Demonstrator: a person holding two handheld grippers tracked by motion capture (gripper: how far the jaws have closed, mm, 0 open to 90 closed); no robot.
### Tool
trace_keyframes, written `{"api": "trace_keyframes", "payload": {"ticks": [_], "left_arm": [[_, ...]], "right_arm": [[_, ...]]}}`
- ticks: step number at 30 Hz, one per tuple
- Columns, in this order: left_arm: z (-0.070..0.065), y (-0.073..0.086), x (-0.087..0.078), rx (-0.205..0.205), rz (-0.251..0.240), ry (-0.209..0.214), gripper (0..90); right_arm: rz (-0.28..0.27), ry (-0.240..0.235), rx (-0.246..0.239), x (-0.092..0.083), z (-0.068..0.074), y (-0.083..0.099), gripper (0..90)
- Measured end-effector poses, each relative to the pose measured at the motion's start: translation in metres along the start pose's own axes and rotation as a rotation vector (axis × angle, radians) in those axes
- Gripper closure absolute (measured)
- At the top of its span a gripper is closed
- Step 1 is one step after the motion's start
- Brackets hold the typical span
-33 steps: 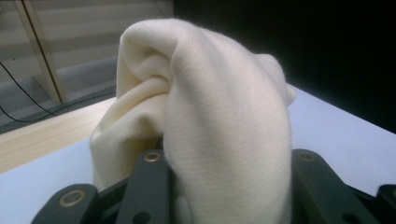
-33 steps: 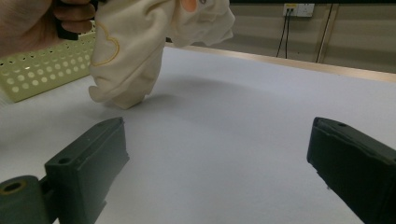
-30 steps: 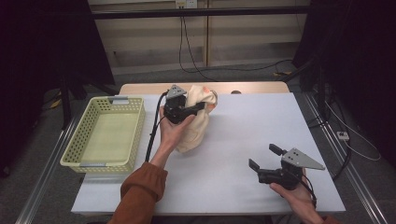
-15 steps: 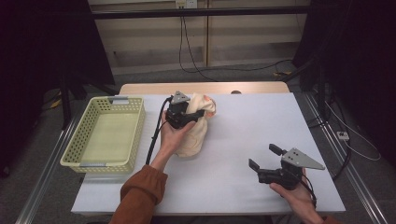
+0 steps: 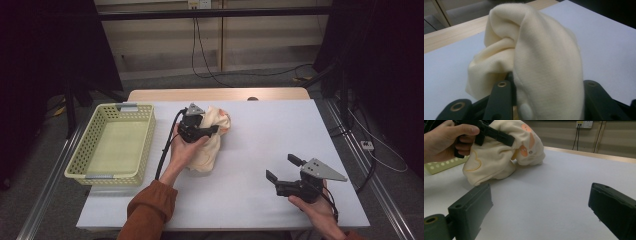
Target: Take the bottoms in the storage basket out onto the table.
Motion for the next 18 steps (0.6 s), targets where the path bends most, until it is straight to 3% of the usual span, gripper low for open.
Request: {"api": "trace_keyframes", "payload": {"ticks": [7, 9, 18], "left_arm": [[0.002, 0.012, 0.016, -0.016, 0.069, 0.020, 57.7], [0.001, 0.014, 0.021, -0.005, 0.086, 0.023, 56.9], [-0.007, 0.020, 0.037, -0.019, 0.107, 0.056, 52.8]], "right_arm": [[-0.001, -0.001, 0.000, 0.000, 0.000, 0.000, 5.0], [-0.001, -0.003, 0.000, 0.000, 0.000, 0.000, 5.0], [-0.001, -0.003, -0.001, 0.000, 0.001, 0.000, 5.0]]}}
Point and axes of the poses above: each handheld gripper's, and its own axes: x roughly forward along the jaws, y roughly out of its underside, z roughly to its left, the point moved 5 cm from there along x, roughly forward along the jaws, and after that the axes turned 14 degrees about y, right-handed, at the moved point
